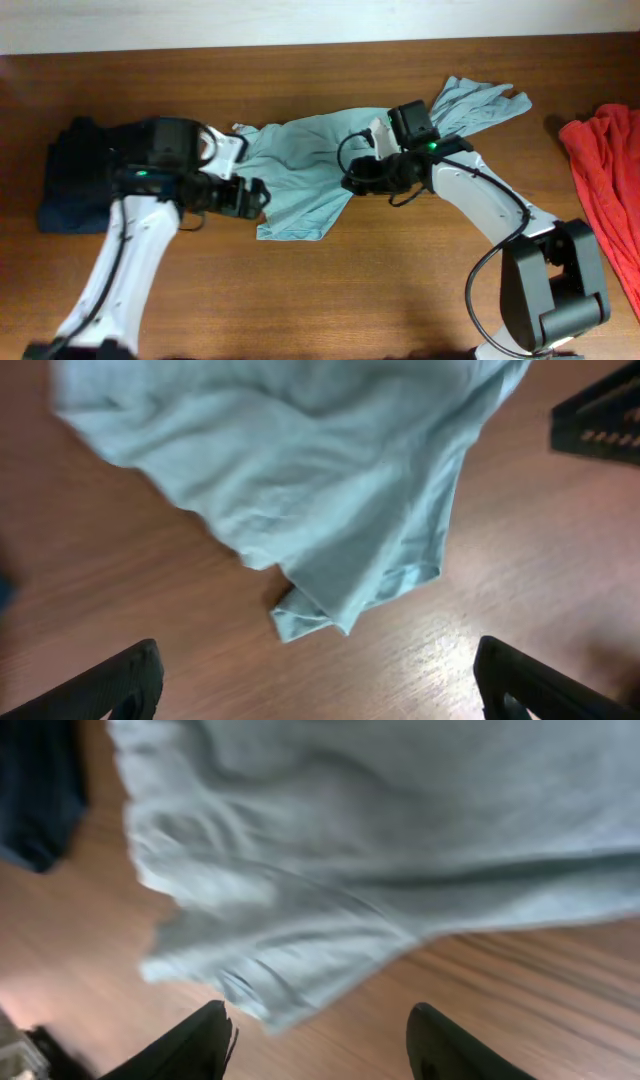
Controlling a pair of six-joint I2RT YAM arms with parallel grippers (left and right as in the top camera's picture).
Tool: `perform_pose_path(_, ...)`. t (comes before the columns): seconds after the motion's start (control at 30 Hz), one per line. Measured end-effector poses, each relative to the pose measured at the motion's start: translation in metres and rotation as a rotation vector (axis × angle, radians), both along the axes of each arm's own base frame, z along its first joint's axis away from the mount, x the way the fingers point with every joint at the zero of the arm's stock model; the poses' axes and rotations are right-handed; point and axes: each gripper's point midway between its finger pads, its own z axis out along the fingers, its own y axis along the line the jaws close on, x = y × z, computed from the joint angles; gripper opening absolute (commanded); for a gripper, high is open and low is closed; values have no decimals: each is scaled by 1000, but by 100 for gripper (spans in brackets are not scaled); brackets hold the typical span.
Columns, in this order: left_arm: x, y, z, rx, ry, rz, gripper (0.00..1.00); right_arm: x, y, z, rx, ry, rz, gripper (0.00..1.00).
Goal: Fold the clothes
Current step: 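Grasp the shirt's other edge with the left gripper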
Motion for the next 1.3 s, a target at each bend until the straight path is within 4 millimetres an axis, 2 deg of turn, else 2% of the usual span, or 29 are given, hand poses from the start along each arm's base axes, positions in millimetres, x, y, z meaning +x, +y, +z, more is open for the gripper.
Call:
perform_pose_path(0.03, -2, -6, -13, 4, 32, -18, 85, -4, -4, -3, -22, 13, 4, 63)
perform_pose_path(0.07, -3, -10, -21, 7, 52, -37, 80, -5, -7, -5, -35, 16, 9, 63)
perform_pose_path(0.2, -6, -27, -53, 33, 117, -116, 77, -11, -14, -10, -79, 30, 19, 63)
perform_pose_path(0.27, -12, -35, -72, 53, 166, -162, 69, -12, -16, -11, -90, 33, 23, 63)
perform_pose_path(0.37, -16, -45, -88, 86, 182, -228, 59, -12, -17, -11, -96, 32, 24, 66)
perform_pose_path(0.4, -16, -48, -92, 101, 179, -247, 59, -12, -17, -11, -97, 32, 24, 66)
perform_pose_path(0.6, -12, -58, -97, 185, 121, -307, 56, -12, -18, -12, -102, 31, 24, 66)
perform_pose_path(0.73, -9, -57, -97, 213, 102, -308, 54, -12, -18, -12, -102, 30, 24, 66)
perform_pose_path(0.83, -6, -57, -97, 225, 89, -307, 48, -12, -17, -12, -101, 30, 24, 66)
perform_pose_path(0.93, -4, -56, -99, 231, 84, -306, 48, -12, -18, -12, -102, 30, 24, 66)
perform_pose_path(1.1, -7, -56, -110, 239, 116, -313, 44, -12, -18, -12, -102, 30, 24, 66)
perform_pose_path(1.13, -8, -57, -112, 241, 122, -317, 39, -12, -18, -12, -102, 31, 24, 66)
perform_pose_path(1.23, -10, -61, -115, 244, 126, -334, 9, -12, -18, -12, -102, 31, 24, 66)
perform_pose_path(1.3, -11, -62, -115, 246, 124, -343, 1, -12, -18, -12, -102, 31, 24, 66)
